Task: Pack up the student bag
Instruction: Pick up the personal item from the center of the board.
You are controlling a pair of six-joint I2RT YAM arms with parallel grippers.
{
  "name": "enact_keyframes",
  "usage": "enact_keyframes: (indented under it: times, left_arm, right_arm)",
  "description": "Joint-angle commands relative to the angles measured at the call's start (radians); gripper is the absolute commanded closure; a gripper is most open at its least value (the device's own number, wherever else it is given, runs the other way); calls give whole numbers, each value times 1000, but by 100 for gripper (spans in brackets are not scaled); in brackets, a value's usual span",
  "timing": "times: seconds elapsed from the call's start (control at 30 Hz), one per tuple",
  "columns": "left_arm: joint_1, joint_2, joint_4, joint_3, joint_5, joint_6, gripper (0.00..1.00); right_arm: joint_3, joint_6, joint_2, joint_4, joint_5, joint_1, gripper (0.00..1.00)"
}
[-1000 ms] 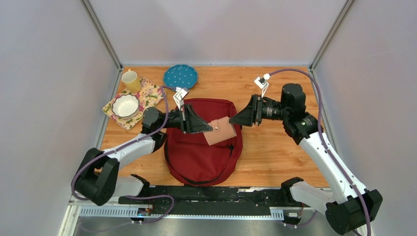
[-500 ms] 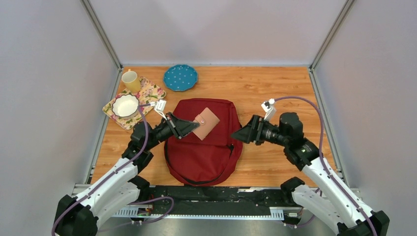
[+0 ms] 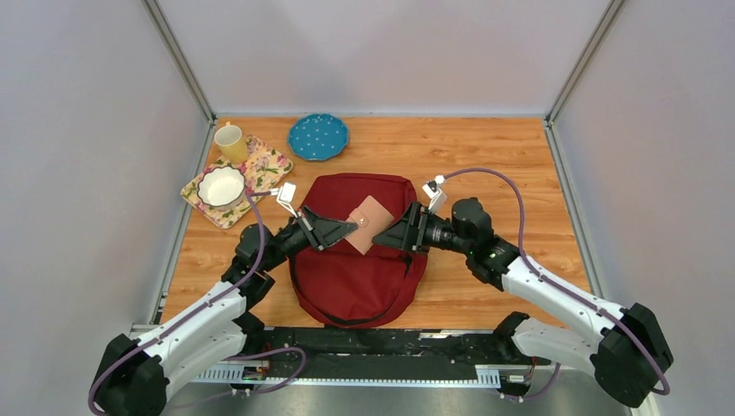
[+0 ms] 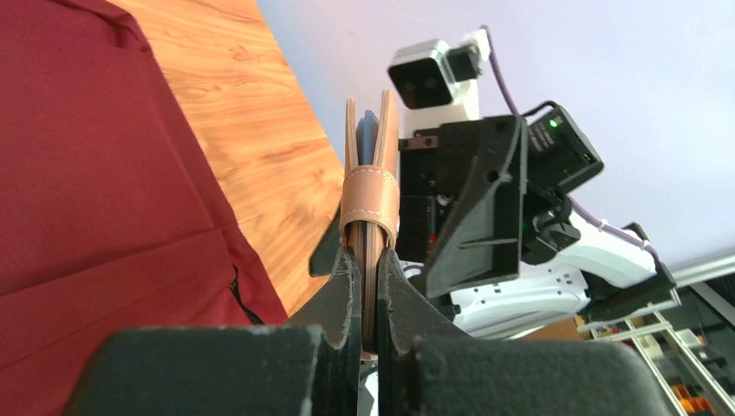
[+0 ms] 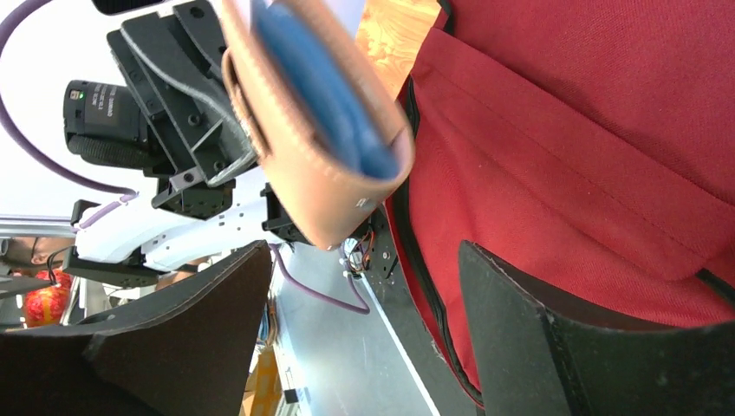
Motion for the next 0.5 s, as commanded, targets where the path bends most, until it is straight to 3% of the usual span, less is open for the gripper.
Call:
enact_keyframes:
  times: [0.0, 0.13, 0.23, 0.3, 0.33, 0.43, 0.47]
  left_arm:
    - [-10, 5, 154, -1, 61, -16, 100]
    - [-16, 16, 190, -9, 71, -21, 100]
    - [-17, 28, 225, -16, 80, -39, 100]
    - [-19, 37, 245, -20, 84, -51, 100]
    - [-19, 42, 250, -23, 84, -54, 100]
    - [-19, 34, 221, -27, 77, -33, 100]
    - [-19, 33, 206, -26, 75, -13, 100]
  right_arm:
    - [27, 47, 28, 187, 8, 7, 19]
    - [30, 64, 64, 267, -12, 7, 20]
    - [29, 96, 94, 339, -29, 7, 26]
    - [17, 121, 115, 412, -35, 7, 34]
    - [10, 143, 120, 441, -40, 7, 42]
    - [-11, 164, 123, 511, -53, 7, 51]
    - [-17, 167, 112, 514, -47, 6, 61]
